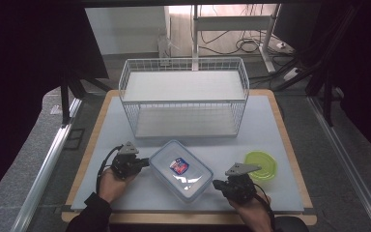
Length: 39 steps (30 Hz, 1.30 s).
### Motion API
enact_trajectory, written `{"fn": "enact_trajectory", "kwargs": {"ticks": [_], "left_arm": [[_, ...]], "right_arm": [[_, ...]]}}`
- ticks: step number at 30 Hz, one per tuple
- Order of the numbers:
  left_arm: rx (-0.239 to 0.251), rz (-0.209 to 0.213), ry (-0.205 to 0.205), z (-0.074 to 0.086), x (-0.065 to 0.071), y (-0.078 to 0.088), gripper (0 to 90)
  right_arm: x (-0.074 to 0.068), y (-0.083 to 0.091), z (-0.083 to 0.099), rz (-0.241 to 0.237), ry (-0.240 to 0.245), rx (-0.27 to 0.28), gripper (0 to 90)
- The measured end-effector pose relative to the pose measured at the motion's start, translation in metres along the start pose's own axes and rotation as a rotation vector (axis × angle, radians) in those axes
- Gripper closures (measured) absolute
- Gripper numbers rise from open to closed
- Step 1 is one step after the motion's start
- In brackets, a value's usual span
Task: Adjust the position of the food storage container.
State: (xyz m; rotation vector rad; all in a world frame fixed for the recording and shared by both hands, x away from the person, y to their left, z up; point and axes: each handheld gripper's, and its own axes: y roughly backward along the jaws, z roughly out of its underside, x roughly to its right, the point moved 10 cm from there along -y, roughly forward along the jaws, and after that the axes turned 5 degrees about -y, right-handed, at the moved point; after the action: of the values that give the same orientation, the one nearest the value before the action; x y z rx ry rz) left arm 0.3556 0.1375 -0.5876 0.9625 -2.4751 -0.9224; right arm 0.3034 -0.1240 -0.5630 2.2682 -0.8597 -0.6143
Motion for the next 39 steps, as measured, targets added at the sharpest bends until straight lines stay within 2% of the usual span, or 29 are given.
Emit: {"fn": "enact_trajectory", "kwargs": {"ticks": [5, 6, 7, 8, 9, 11, 12, 14, 17, 18, 21, 22, 26, 27, 31, 36, 39], "left_arm": [[0.006, 0.037, 0.013, 0.003, 0.016, 0.001, 90.0], [0.006, 0.037, 0.013, 0.003, 0.016, 0.001, 90.0], [0.003, 0.049, 0.001, 0.004, 0.017, 0.002, 90.0], [0.018, 0.031, -0.006, 0.000, 0.013, 0.005, 90.0], [0.037, 0.015, 0.002, -0.004, 0.008, 0.006, 90.0], [0.074, 0.004, 0.022, -0.012, 0.001, 0.007, 90.0], [0.087, 0.016, 0.039, -0.015, 0.000, 0.006, 90.0], [0.078, 0.057, 0.033, -0.017, 0.003, 0.002, 90.0], [0.072, 0.035, 0.034, -0.017, 0.006, 0.001, 90.0], [0.064, 0.025, 0.038, -0.015, 0.008, 0.004, 90.0], [0.064, 0.024, 0.061, -0.011, 0.011, 0.008, 90.0], [0.061, 0.014, 0.066, -0.008, 0.015, 0.012, 90.0], [0.060, -0.001, 0.084, -0.002, 0.022, 0.019, 90.0], [0.059, 0.002, 0.094, 0.002, 0.028, 0.024, 90.0], [0.055, 0.000, 0.093, 0.007, 0.037, 0.029, 90.0], [0.047, 0.012, 0.091, 0.012, 0.054, 0.036, 90.0], [0.052, 0.027, 0.091, 0.015, 0.063, 0.041, 90.0]], "right_arm": [[0.014, 0.000, -0.001, 0.045, -0.052, -0.002, 90.0], [0.014, 0.000, -0.001, 0.045, -0.052, -0.002, 90.0], [0.017, 0.000, -0.002, 0.065, -0.045, 0.000, 90.0], [0.019, 0.000, -0.002, 0.053, -0.077, 0.000, 90.0], [0.019, 0.001, -0.002, 0.053, -0.081, -0.001, 90.0], [0.018, 0.004, 0.000, 0.069, -0.077, -0.009, 90.0], [0.017, 0.005, 0.000, 0.070, -0.077, -0.008, 90.0], [0.016, 0.005, 0.001, 0.067, -0.082, -0.014, 90.0], [0.016, 0.002, 0.000, 0.066, -0.083, -0.014, 90.0], [0.017, -0.001, -0.001, 0.087, -0.071, -0.023, 90.0], [0.020, -0.003, -0.005, 0.100, -0.067, -0.023, 90.0], [0.024, -0.006, -0.008, 0.119, -0.064, -0.025, 90.0], [0.030, -0.011, -0.015, 0.145, -0.059, -0.029, 90.0], [0.033, -0.015, -0.020, 0.160, -0.056, -0.032, 90.0], [0.039, -0.021, -0.026, 0.177, -0.052, -0.036, 90.0], [0.047, -0.027, -0.035, 0.236, -0.036, -0.037, 90.0], [0.049, -0.030, -0.038, 0.251, -0.034, -0.037, 90.0]]}}
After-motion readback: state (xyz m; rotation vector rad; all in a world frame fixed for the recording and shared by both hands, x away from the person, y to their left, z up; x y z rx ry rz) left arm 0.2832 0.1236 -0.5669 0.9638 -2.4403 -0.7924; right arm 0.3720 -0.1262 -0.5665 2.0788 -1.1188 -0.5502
